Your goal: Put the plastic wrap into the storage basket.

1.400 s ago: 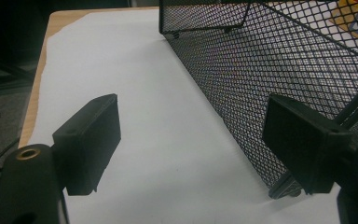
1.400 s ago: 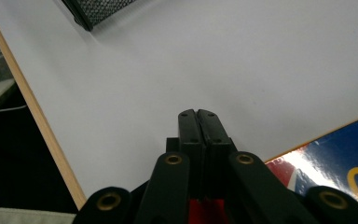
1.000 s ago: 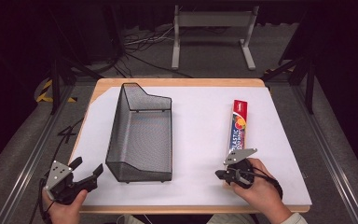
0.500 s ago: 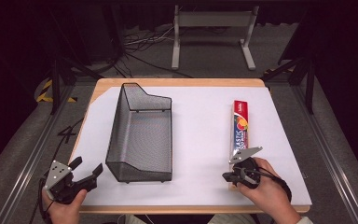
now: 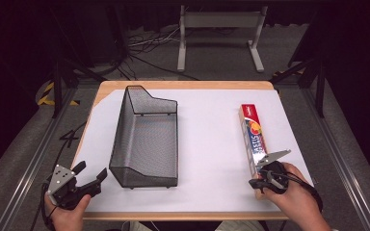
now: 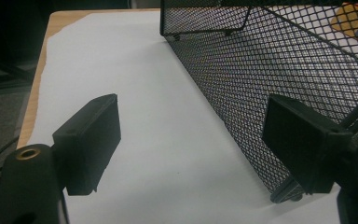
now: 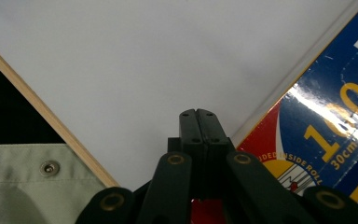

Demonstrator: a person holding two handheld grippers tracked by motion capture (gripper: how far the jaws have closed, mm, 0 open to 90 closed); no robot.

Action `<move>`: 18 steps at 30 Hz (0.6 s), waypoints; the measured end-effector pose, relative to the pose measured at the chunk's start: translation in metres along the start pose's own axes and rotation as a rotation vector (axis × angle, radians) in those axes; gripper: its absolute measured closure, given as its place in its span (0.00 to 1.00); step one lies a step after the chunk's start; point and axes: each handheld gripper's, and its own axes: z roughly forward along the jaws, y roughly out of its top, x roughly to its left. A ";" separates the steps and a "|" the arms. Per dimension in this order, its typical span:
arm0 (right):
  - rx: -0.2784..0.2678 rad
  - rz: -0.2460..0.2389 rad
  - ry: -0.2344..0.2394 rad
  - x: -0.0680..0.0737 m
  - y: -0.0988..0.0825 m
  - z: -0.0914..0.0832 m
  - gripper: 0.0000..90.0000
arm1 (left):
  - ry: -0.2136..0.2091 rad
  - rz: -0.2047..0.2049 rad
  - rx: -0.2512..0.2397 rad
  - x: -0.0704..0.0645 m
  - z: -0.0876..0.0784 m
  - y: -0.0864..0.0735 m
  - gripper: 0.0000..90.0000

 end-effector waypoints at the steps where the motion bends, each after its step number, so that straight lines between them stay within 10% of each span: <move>1: -0.003 0.011 0.013 -0.003 -0.001 -0.001 1.00 | 0.000 -0.001 0.001 0.000 0.000 0.000 0.22; 18: 0.010 0.082 -0.046 -0.026 -0.011 -0.009 1.00 | 0.002 0.000 0.003 0.000 0.000 0.000 0.22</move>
